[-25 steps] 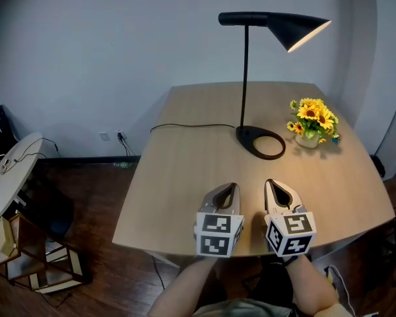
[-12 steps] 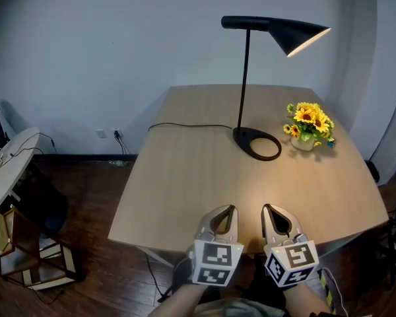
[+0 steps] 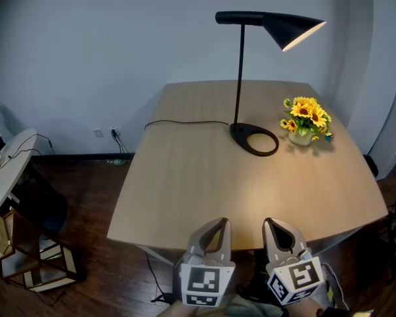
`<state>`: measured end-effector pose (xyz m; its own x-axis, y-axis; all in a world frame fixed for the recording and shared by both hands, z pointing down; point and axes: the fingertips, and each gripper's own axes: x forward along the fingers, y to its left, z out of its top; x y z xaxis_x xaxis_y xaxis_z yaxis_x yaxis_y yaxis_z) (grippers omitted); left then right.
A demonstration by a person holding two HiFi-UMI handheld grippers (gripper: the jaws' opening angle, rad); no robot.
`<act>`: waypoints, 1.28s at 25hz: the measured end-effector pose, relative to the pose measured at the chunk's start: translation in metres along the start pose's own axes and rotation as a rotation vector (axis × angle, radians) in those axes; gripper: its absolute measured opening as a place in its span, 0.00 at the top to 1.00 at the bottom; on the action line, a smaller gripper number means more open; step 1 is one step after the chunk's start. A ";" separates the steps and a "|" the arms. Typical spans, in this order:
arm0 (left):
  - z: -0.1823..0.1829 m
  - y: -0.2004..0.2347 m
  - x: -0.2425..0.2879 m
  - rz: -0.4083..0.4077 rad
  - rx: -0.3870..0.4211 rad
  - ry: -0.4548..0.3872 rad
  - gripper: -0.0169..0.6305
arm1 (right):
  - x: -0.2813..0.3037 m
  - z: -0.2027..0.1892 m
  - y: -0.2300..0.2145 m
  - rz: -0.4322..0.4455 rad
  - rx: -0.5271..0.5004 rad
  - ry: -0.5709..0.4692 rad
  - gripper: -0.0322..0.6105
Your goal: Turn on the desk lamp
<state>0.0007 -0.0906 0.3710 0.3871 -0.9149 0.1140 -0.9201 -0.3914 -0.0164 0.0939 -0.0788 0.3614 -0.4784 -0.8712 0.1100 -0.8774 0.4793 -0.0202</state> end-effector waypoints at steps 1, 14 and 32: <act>0.000 -0.001 -0.003 -0.001 -0.001 -0.002 0.98 | -0.003 -0.002 0.004 0.006 -0.007 0.006 0.95; 0.001 -0.009 -0.038 -0.010 0.012 -0.041 0.98 | -0.032 -0.013 0.028 0.017 0.043 0.008 0.95; -0.010 -0.012 -0.047 0.001 0.019 -0.011 0.98 | -0.037 -0.023 0.029 0.005 0.059 0.008 0.95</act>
<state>-0.0074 -0.0419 0.3755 0.3866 -0.9164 0.1031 -0.9193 -0.3919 -0.0356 0.0871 -0.0298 0.3791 -0.4829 -0.8678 0.1173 -0.8756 0.4764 -0.0796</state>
